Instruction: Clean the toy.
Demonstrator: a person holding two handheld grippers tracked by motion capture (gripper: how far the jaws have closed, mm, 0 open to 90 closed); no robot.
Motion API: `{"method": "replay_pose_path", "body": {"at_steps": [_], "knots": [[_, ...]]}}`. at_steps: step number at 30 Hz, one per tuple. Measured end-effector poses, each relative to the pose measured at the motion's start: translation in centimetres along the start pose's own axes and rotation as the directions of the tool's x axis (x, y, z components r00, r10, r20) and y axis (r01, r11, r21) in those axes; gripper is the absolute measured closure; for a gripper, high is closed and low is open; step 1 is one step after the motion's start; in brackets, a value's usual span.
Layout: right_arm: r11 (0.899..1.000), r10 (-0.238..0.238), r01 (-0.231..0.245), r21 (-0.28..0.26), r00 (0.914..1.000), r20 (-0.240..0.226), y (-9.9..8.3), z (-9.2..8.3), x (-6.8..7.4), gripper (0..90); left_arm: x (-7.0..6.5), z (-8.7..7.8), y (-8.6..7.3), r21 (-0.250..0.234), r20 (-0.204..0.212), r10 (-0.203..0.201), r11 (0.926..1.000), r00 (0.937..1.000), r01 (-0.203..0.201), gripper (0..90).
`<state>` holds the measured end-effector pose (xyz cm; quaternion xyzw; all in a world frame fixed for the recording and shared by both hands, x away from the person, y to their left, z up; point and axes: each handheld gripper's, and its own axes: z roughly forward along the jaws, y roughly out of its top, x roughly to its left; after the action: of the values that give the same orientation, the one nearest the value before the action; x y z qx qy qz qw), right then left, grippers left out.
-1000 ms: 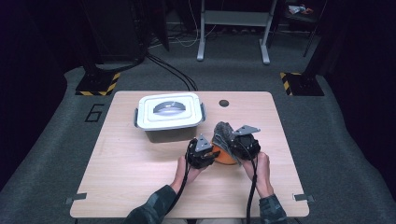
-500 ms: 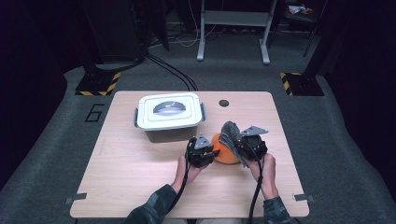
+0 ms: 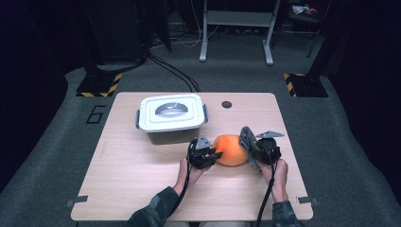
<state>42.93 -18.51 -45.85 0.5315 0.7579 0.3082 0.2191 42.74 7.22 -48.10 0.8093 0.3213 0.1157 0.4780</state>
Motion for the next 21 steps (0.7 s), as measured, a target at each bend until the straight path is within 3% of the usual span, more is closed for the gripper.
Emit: {"method": "replay_pose_path", "body": {"at_steps": [5,11,16,18,21], "knots": [[0.997,0.045,-0.045,0.055,0.999,-0.001,-1.1,1.8,-1.0,73.5,0.3,-0.1,-0.2,0.002,0.003,-0.014,0.9999,0.9999,0.014,71.6],[0.992,0.057,-0.053,0.113,0.9981,-0.026,-1.6,3.6,-1.6,73.4,0.3,-0.2,-0.3,-0.007,0.004,-0.02,0.9998,0.9998,0.02,71.5],[0.995,0.056,-0.057,0.082,0.9983,0.013,-1.3,1.7,-2.1,73.9,0.1,-0.4,-0.3,-0.015,0.002,-0.01,0.9998,0.9999,0.01,71.5],[0.996,0.068,-0.069,0.051,0.9975,0.02,-1.0,0.4,-2.1,73.9,0.1,-0.4,-0.2,-0.016,0.002,-0.01,0.9998,0.9999,0.01,71.4],[0.999,0.045,-0.045,-0.003,0.9989,0.015,-0.1,-1.7,-1.5,73.8,-0.1,-0.3,-0.1,-0.017,0.005,-0.009,0.9998,0.9999,0.009,71.4]]}}
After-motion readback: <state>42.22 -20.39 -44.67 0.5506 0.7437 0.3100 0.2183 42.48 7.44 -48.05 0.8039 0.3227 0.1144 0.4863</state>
